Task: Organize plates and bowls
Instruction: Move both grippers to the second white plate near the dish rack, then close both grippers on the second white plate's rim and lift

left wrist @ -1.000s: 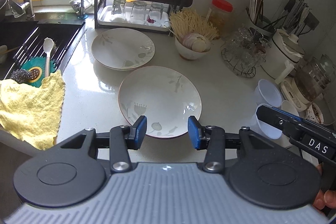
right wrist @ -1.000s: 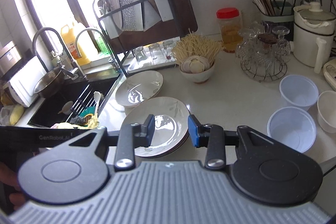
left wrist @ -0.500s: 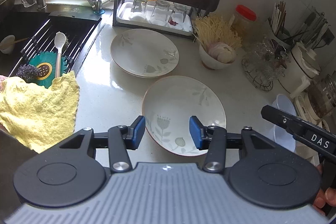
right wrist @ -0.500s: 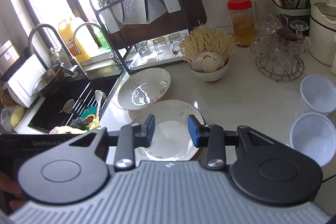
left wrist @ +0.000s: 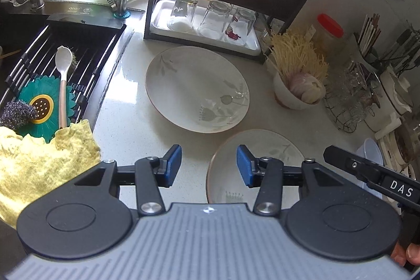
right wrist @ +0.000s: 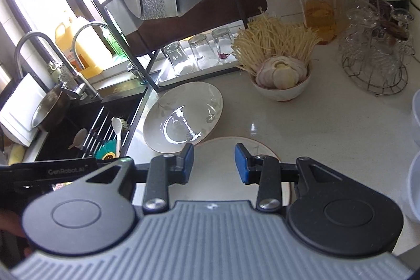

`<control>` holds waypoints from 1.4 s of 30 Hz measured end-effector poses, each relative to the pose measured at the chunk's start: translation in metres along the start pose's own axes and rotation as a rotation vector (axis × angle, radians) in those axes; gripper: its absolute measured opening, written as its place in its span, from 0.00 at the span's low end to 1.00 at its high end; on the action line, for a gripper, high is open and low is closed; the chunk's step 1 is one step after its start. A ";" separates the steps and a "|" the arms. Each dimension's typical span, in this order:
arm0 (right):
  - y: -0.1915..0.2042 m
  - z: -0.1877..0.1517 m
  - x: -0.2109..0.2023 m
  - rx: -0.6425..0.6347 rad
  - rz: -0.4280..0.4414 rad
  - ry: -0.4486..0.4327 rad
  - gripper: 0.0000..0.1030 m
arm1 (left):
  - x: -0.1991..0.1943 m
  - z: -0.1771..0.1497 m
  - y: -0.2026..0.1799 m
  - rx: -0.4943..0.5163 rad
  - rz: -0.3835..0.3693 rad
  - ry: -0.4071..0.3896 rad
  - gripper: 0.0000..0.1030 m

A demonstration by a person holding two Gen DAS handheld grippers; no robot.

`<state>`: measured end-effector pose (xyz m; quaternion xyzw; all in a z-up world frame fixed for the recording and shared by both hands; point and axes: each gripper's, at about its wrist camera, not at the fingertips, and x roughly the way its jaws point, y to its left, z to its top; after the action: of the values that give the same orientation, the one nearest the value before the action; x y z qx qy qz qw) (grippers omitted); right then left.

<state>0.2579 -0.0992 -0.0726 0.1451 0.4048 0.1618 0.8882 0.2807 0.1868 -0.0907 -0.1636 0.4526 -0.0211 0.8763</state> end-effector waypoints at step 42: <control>0.009 0.040 0.201 0.102 -0.123 0.146 0.37 | 0.157 0.102 0.102 0.044 -0.079 0.137 0.44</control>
<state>0.4121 -0.0144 -0.1787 0.1527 0.4841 0.0964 0.8562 0.4436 0.2816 -0.1900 -0.1604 0.5044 -0.0768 0.8450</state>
